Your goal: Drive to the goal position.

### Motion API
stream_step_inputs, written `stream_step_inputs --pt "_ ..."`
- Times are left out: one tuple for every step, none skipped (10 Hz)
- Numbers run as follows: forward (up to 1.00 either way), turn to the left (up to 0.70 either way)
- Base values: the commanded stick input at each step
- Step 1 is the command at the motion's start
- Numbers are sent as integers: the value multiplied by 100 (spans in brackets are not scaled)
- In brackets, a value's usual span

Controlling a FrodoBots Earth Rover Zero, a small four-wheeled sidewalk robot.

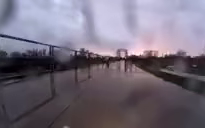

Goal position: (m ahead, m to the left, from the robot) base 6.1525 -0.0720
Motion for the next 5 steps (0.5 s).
stream_step_inputs --pt "70 0" --pt "70 -4" --pt "70 -19" --pt "70 -32" --pt "70 -34"
